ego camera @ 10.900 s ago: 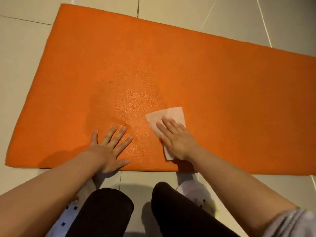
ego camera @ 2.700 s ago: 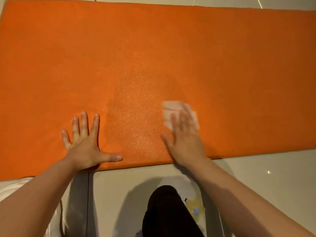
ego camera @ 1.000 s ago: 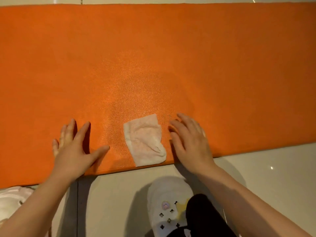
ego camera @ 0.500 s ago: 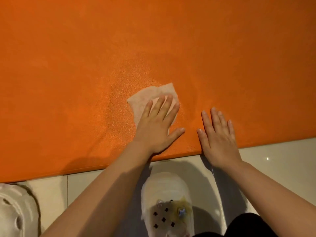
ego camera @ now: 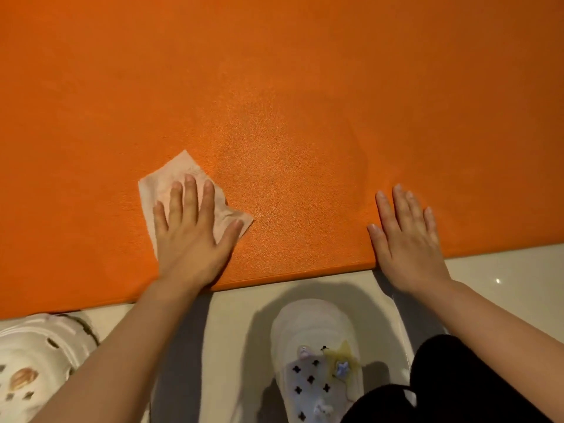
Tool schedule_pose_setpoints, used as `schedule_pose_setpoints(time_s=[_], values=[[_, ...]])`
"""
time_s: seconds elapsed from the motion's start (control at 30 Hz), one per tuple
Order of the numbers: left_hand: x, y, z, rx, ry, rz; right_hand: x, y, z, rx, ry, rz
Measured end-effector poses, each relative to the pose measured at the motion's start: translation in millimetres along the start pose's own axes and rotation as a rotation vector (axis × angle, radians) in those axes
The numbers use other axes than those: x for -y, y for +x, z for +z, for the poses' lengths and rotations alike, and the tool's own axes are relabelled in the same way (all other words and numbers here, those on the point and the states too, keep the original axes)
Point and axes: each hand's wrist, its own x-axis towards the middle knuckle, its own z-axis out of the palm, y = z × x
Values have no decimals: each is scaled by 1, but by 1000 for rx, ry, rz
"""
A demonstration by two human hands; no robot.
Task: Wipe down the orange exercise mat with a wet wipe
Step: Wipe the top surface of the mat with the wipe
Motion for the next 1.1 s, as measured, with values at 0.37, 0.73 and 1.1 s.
schedule_pose_setpoints(time_s=[0.37, 0.73, 1.1], values=[[-171, -9, 47, 68, 143, 471, -2, 1, -4, 48, -8, 3], [-28, 92, -8, -11, -4, 87, -10, 1, -5, 25, -10, -1], [-68, 72, -2, -18, -33, 43, -10, -1, 0, -4, -7, -20]])
